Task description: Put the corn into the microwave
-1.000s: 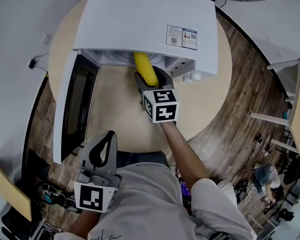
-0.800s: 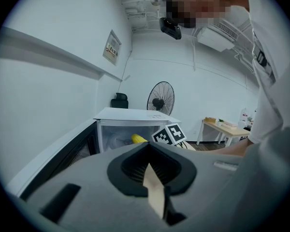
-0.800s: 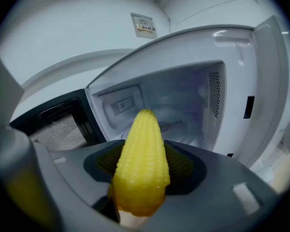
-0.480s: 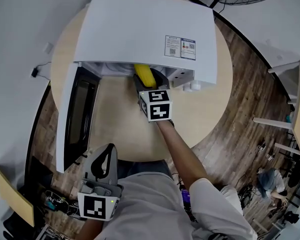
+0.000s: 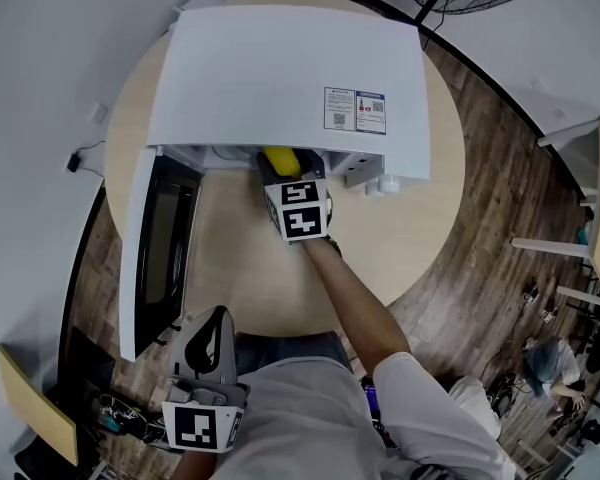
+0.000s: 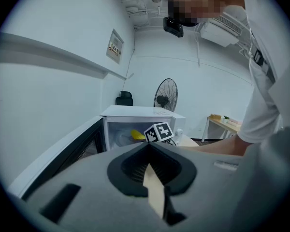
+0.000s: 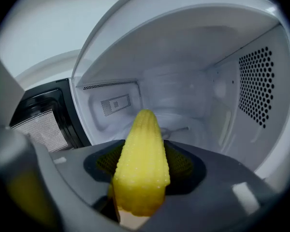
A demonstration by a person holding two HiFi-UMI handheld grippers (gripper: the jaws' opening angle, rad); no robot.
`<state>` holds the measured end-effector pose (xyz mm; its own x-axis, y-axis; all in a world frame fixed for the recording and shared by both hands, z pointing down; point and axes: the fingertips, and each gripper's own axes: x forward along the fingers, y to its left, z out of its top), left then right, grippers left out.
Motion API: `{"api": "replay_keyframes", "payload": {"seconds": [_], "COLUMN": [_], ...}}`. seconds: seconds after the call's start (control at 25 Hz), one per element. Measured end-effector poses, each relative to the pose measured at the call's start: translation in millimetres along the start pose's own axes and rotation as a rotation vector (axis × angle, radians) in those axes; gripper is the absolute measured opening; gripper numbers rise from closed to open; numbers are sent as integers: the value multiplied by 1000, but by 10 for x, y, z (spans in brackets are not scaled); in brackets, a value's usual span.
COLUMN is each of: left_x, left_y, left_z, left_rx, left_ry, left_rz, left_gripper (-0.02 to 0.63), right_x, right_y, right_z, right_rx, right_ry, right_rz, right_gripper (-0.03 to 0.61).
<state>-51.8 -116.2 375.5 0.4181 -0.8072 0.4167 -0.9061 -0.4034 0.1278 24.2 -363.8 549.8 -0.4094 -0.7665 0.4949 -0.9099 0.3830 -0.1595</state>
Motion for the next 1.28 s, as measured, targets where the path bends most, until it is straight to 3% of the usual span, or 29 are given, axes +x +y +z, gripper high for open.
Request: {"api": "replay_keyframes", "payload": {"seconds": [0.32, 1.28], "left_x": [-21, -90], "left_y": [45, 71], "left_z": [-13, -76], "left_rx": [18, 3], "left_ry": [5, 20], "left_rz": [9, 32], "left_gripper": [-5, -5], "right_x": [177, 520], "right_y": [-61, -175], "right_z": [89, 14], "right_rx": [-22, -117], "right_ry": [-20, 62], "right_rz": [-21, -86], "right_gripper": [264, 265]}}
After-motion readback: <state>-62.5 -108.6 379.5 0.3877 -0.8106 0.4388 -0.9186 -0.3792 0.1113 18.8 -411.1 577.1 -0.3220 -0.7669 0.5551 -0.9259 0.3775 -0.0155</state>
